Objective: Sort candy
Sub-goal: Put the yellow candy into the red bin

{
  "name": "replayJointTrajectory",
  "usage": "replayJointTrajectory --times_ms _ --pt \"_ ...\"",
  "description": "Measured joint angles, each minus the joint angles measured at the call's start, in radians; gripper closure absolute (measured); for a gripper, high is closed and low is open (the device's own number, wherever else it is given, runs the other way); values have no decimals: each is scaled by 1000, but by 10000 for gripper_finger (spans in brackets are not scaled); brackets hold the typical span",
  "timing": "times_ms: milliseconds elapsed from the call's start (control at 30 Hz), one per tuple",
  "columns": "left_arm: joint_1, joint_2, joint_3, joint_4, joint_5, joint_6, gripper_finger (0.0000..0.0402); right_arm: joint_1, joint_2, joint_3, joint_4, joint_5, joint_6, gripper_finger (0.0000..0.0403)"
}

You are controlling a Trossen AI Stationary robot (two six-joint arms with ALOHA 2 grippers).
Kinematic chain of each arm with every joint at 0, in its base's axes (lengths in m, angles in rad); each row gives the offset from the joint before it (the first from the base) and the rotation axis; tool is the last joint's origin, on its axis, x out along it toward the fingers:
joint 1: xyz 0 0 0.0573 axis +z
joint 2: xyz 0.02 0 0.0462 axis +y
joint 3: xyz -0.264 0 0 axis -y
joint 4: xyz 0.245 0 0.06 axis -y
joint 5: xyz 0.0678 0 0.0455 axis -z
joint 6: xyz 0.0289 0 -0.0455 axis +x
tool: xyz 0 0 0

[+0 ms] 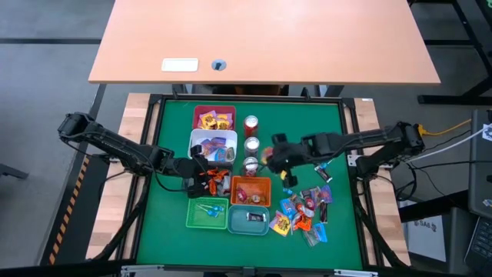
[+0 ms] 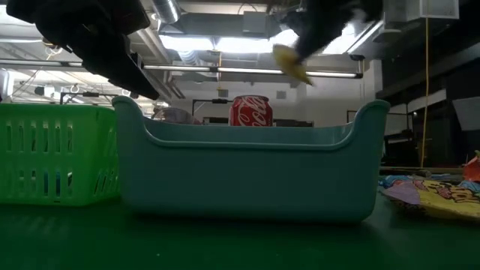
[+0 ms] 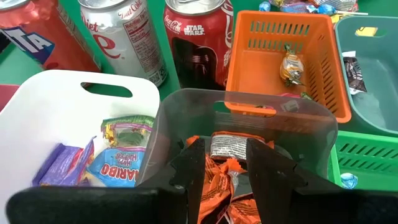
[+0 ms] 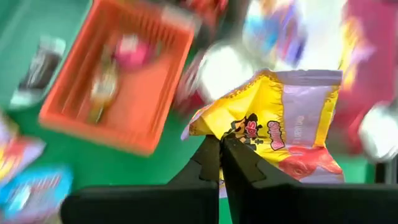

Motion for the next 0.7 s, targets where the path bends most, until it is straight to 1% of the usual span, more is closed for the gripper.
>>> replayJointTrajectory --times_ms 167,400,633,700 --pt "0 0 0 0 0 0 295 -85 27 1 242 -55 -100 400" --pt "0 0 0 3 0 0 295 -227 134 1 606 -174 -128 400" --pt "0 0 0 3 0 0 295 -335 277 1 956 -187 -128 400" --pt "0 0 0 3 0 0 295 -358 315 1 1033 -187 -128 400"
